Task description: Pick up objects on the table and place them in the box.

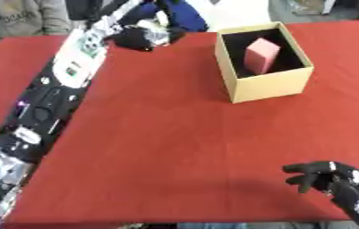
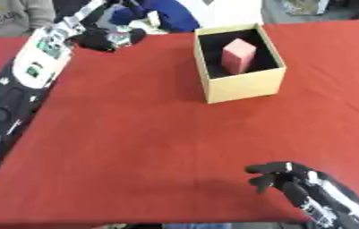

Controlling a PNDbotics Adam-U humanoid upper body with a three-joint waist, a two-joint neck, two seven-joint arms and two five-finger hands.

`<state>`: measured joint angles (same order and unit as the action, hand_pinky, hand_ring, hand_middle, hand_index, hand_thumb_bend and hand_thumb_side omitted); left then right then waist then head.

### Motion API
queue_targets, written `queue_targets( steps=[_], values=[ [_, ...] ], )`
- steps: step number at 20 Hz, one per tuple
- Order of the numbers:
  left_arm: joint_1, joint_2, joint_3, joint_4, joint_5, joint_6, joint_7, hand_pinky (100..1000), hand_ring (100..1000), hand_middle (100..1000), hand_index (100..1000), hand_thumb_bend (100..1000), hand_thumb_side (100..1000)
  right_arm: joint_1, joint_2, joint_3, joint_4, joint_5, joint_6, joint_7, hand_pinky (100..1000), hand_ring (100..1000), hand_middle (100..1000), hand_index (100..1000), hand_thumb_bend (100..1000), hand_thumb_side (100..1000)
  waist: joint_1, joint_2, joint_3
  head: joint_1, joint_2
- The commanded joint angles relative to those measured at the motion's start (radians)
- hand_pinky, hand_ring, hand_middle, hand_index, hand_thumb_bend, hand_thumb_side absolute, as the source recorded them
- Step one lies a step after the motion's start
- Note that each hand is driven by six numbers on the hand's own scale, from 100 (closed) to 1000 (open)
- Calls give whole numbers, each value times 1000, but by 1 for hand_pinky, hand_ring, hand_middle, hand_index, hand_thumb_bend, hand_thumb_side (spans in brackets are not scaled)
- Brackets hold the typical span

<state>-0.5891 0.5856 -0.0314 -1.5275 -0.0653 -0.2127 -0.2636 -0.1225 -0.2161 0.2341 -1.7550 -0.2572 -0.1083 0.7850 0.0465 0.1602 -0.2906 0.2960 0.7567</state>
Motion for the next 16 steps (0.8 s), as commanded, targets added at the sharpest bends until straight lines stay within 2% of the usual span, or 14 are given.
queue_targets(
  steps=[1,5,9,16],
  values=[
    [45,52,57,-119,80,44,23,1000,665,703,807,435,511,-3,-4,-12,-12,4,0,-9,843,905,575,825,100,645,-4,-11,10,-9,8],
    [142,34,103,-191,134,99,41,1000,652,689,800,369,579,-2,-1,-15,-13,6,0,-13,843,905,575,825,100,645,-6,-7,28,-15,8],
    [201,-4,138,-232,183,137,53,1000,646,682,795,321,625,-1,0,-16,-13,6,-1,-14,843,905,575,825,100,644,-11,-6,31,-16,7],
    [276,-60,173,-258,226,169,46,1000,635,671,795,224,732,1,-1,-19,-13,9,-4,-17,843,905,579,825,100,644,-14,-3,46,-18,7]
  ],
)
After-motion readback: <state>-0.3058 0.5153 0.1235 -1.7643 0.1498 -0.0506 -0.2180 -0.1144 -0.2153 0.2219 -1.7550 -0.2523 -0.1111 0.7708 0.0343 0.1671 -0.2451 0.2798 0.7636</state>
